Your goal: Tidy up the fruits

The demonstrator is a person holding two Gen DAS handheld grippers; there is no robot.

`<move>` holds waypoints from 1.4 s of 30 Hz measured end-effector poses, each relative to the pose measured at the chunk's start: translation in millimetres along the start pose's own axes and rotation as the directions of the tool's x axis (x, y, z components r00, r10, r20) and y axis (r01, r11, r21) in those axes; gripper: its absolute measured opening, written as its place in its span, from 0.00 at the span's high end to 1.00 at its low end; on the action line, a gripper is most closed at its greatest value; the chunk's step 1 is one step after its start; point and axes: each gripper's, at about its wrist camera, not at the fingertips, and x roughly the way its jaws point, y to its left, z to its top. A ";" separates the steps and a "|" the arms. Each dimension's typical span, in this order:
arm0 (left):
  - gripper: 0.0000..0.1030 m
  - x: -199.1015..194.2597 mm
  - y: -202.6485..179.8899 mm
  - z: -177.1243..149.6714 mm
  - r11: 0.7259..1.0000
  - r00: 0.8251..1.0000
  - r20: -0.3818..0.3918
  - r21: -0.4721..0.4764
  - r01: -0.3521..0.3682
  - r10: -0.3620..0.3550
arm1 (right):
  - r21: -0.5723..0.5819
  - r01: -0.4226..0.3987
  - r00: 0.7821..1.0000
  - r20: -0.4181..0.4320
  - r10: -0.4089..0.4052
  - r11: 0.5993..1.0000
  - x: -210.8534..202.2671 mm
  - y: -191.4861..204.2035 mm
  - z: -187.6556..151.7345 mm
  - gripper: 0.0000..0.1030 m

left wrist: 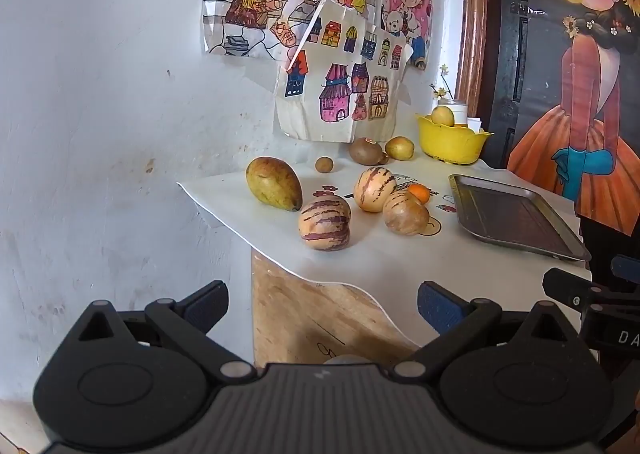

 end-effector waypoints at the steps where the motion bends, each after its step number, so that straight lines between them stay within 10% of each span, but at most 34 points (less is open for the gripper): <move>1: 0.00 0.0 0.3 0.1 1.000 1.000 -0.002 -0.007 0.004 -0.004 | 0.000 0.000 1.000 0.000 0.000 1.000 0.1 -0.2 -0.1 0.00; 42: 0.00 4.2 3.4 -5.7 1.000 1.000 -0.014 -0.015 0.005 -0.005 | -0.005 0.001 1.000 -0.008 -0.001 1.000 1.1 -0.4 -1.7 0.00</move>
